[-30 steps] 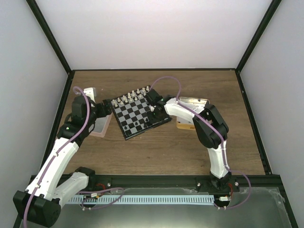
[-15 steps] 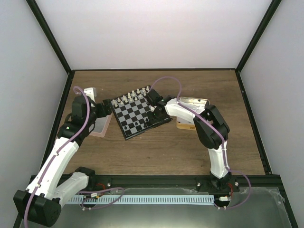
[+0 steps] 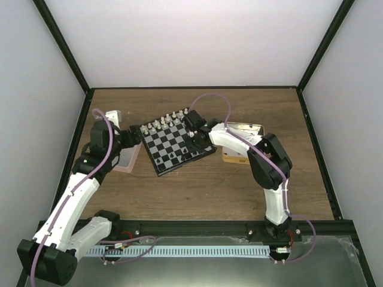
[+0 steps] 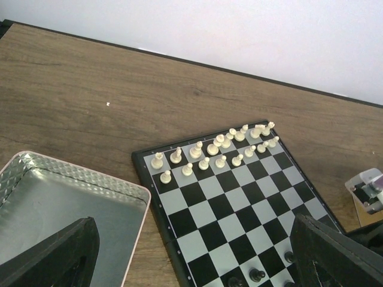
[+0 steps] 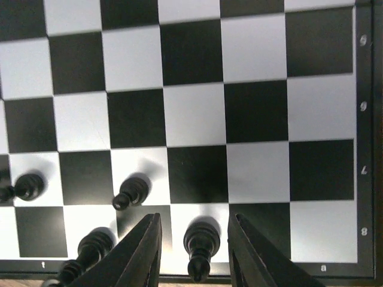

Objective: Set up the chess pieces on the board
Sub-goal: Adjust the chess piece on the chessboard.

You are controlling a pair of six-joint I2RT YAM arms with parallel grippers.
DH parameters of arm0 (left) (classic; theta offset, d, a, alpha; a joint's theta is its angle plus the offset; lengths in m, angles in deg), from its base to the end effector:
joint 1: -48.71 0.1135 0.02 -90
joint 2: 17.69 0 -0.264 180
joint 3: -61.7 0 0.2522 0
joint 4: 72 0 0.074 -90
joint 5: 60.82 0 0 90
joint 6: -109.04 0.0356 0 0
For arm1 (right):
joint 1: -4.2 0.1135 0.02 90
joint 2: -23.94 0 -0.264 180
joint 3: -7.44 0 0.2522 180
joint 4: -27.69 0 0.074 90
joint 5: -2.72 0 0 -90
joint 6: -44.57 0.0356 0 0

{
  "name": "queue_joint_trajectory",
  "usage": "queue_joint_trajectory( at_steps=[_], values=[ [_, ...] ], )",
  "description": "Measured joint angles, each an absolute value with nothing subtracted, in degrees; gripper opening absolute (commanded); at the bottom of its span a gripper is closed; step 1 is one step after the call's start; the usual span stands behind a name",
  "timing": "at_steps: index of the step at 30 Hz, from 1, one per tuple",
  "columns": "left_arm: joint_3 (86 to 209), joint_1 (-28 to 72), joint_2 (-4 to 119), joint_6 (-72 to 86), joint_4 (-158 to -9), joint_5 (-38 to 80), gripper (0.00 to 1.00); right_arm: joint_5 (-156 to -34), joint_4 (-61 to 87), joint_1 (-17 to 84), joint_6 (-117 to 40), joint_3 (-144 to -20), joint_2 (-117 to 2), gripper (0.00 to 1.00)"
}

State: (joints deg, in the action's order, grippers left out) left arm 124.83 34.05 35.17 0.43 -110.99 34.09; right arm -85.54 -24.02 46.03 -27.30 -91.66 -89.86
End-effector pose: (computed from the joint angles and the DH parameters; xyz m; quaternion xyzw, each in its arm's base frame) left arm 0.1989 -0.0489 0.3163 -0.0514 0.8583 -0.1105 0.4984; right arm 0.3095 0.2755 0.1906 -0.1980 0.9586 0.0893 0.1845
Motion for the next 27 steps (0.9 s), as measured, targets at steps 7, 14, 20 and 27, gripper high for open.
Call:
queue_joint_trajectory(
  at_steps=[7,14,20,27],
  values=[
    [124.19,34.07,34.07,-0.03,-110.75,34.22,0.90,-85.28,-22.36,46.33,-27.12,-93.23,-89.92,0.28],
    [124.09,34.23,33.94,-0.18,-110.75,34.24,0.90,-85.35,-21.55,47.58,-28.58,-96.31,-92.48,0.23],
    [124.09,34.45,33.97,-0.20,-110.73,34.19,0.90,-86.18,-21.62,47.84,-29.61,-97.43,-95.12,0.20],
    [124.09,34.51,33.97,-0.20,-110.73,34.06,0.90,-87.51,-21.62,48.17,-30.07,-97.67,-96.00,0.22]
  ],
)
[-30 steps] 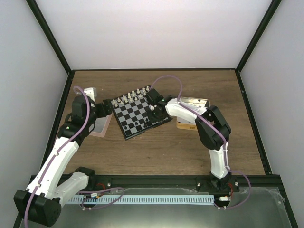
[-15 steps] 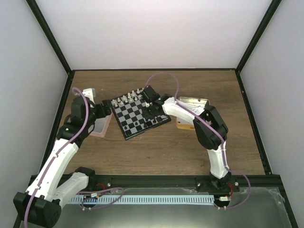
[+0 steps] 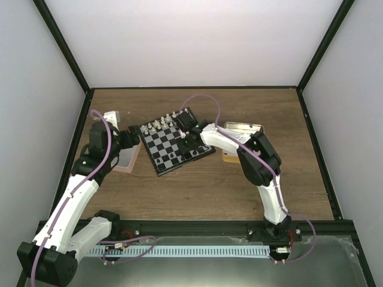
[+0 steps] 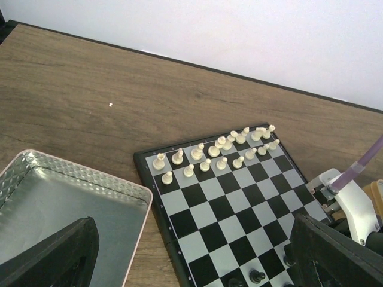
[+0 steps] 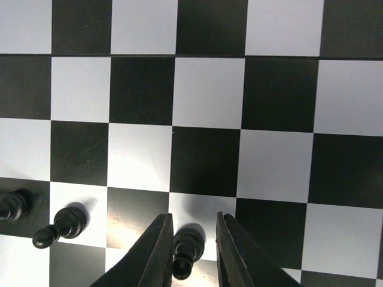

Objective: Set up the chess pieces on the board
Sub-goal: Adjust the chess piece on the chessboard.

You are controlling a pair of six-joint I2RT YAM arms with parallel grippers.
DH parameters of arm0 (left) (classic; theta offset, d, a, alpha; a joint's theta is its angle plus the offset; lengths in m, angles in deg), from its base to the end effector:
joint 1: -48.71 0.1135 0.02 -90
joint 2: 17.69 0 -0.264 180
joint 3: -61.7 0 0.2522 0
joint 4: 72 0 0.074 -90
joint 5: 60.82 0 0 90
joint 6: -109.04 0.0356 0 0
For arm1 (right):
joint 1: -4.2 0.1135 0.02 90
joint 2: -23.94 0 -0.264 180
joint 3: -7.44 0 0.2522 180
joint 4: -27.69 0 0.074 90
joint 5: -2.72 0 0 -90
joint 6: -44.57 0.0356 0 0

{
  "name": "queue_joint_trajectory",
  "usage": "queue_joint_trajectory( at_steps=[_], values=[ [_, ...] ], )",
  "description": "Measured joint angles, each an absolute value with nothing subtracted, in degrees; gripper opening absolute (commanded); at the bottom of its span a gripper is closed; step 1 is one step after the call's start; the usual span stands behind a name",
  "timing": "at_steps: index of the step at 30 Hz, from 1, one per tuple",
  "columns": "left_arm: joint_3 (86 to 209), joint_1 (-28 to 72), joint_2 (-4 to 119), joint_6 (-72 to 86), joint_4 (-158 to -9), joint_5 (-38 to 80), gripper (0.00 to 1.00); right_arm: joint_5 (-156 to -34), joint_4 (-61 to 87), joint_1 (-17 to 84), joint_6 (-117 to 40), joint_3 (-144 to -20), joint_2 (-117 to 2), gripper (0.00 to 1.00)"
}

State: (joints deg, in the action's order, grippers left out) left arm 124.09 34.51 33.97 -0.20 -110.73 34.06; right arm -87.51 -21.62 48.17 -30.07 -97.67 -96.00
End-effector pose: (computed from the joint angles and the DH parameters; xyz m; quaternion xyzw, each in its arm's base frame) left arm 0.1953 -0.0463 0.3161 -0.0596 0.8546 -0.1131 0.5033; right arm 0.3190 0.3079 0.1791 -0.2413 0.9443 0.1124 0.1935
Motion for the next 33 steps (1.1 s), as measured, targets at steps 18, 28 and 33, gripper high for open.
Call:
queue_joint_trajectory(
  at_steps=[18,28,33],
  values=[
    [124.09,34.86,33.99,-0.20,-110.73,33.82,0.90,-87.12,-22.91,49.39,-30.36,-97.67,-96.28,0.11],
    [124.09,34.97,33.99,-0.23,-110.73,33.58,0.90,-84.87,-22.56,49.41,-30.36,-97.95,-96.59,0.10],
    [124.09,34.97,34.03,-0.23,-110.73,33.41,0.90,-84.36,-22.38,49.41,-30.29,-98.52,-97.07,0.21]
  ],
)
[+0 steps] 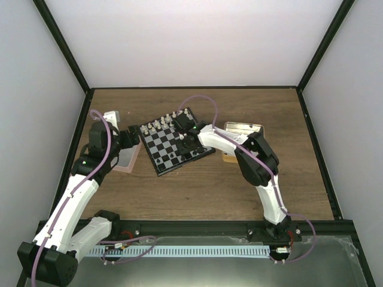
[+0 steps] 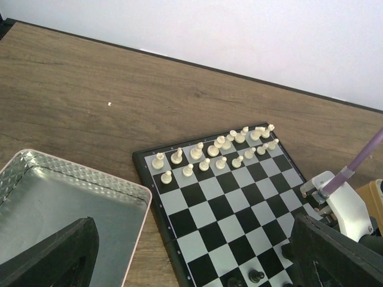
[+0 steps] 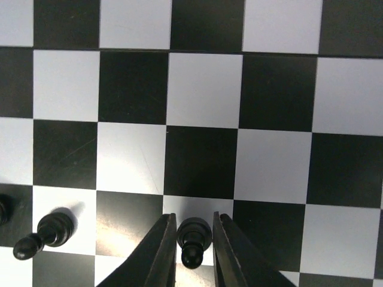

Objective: Set up the chess pieces on the board
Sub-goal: Adjust the chess piece on the chessboard.

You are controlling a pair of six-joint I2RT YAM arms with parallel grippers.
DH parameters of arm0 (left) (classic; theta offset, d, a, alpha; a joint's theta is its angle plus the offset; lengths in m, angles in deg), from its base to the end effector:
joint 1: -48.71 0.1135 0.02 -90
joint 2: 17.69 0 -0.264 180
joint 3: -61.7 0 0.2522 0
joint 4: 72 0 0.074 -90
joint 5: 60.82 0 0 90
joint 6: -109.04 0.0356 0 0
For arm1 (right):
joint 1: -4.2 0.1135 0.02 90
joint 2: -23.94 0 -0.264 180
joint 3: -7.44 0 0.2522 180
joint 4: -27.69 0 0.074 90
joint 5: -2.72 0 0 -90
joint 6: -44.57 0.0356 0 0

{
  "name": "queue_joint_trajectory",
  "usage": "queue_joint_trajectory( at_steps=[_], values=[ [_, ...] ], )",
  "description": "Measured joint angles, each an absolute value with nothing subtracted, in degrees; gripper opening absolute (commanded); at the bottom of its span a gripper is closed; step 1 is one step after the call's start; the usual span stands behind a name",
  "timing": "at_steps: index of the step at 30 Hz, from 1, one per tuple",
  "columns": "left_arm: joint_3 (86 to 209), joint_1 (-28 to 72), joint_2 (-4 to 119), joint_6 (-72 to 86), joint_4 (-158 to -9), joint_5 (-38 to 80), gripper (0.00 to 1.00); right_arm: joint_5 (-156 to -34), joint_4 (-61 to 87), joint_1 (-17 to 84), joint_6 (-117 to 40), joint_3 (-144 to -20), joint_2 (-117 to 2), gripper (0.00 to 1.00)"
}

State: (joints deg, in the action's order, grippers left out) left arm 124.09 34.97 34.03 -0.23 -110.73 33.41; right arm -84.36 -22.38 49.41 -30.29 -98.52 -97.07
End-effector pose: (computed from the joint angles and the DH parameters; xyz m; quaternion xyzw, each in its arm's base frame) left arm 0.1958 -0.0452 0.3159 -0.0603 0.8549 -0.1158 0.5020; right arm 0.3153 0.3150 0.1749 -0.2479 0.9442 0.0867 0.1987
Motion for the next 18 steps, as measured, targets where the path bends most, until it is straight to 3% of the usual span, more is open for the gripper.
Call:
queue_joint_trajectory(
  at_steps=[7,18],
  values=[
    [124.09,35.04,34.32,-0.20,-110.73,33.06,0.90,-84.19,-22.40,49.41,-29.44,-99.79,-97.05,0.34],
    [124.09,35.19,34.32,-0.23,-110.71,32.99,0.90,-78.07,-16.72,46.03,-25.24,-94.59,-82.88,0.38]
  ],
)
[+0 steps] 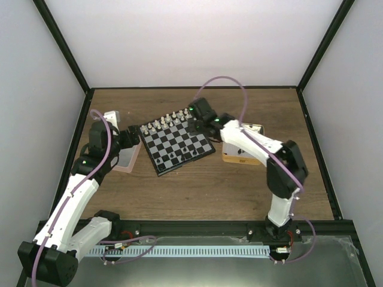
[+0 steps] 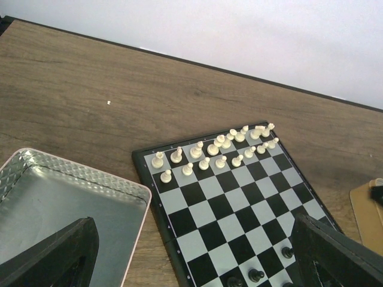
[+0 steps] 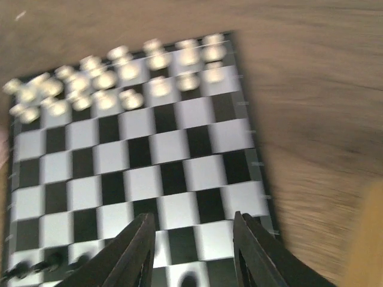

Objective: Set up the chess pieces on the board
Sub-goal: Pick up the chess piece from the storage box.

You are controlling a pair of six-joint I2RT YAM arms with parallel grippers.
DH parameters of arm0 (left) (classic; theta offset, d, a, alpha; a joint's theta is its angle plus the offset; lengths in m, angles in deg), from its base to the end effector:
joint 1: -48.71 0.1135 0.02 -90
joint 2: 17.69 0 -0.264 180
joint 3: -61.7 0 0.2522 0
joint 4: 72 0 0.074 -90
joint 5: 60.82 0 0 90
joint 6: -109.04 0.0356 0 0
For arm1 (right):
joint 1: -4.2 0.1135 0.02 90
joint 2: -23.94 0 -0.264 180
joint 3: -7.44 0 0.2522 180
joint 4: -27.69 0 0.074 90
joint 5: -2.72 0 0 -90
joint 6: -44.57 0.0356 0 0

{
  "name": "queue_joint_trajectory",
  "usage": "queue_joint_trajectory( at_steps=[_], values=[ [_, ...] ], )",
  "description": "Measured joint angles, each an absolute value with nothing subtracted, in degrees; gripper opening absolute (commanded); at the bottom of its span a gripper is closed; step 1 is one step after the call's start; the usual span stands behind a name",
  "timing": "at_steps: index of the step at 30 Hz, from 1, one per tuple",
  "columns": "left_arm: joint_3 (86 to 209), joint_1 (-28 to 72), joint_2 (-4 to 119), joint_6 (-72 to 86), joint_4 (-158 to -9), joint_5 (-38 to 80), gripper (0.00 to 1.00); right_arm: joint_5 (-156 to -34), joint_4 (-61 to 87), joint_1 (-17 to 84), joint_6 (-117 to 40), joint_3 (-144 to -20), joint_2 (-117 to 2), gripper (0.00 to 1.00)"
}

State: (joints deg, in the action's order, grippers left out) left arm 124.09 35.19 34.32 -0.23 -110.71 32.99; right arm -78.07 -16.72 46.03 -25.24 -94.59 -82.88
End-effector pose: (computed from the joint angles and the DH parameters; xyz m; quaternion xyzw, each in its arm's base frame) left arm 0.1969 -0.0449 0.3150 -0.0601 0.8562 -0.1172 0.4995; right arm 0.3160 0.2752 0.2625 -0.1479 0.9229 0.1145 0.3366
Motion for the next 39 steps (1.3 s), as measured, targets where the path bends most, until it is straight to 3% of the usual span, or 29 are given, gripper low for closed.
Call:
queue_joint_trajectory(
  at_steps=[10,14,16,23,39],
  values=[
    [124.09,35.28,34.32,-0.23,-110.27,32.53,0.90,-71.73,-11.41,30.16,-18.73,-72.51,-67.76,0.43],
    [124.06,35.54,34.32,-0.23,-109.86,32.10,0.90,-72.84,-10.27,26.64,-17.13,-69.80,-67.87,0.29],
    [124.06,35.60,34.32,-0.25,-109.64,31.94,0.90,-73.87,-9.27,25.42,-16.69,-69.23,-68.61,0.23],
    [123.98,35.67,34.32,-0.25,-109.40,31.83,0.90,-75.69,-6.16,24.21,-15.78,-69.30,-76.39,0.20],
    [123.65,35.82,34.34,-0.25,-109.37,31.48,0.90,-73.63,-4.81,24.04,-14.49,-73.19,-84.89,0.30]
  ],
)
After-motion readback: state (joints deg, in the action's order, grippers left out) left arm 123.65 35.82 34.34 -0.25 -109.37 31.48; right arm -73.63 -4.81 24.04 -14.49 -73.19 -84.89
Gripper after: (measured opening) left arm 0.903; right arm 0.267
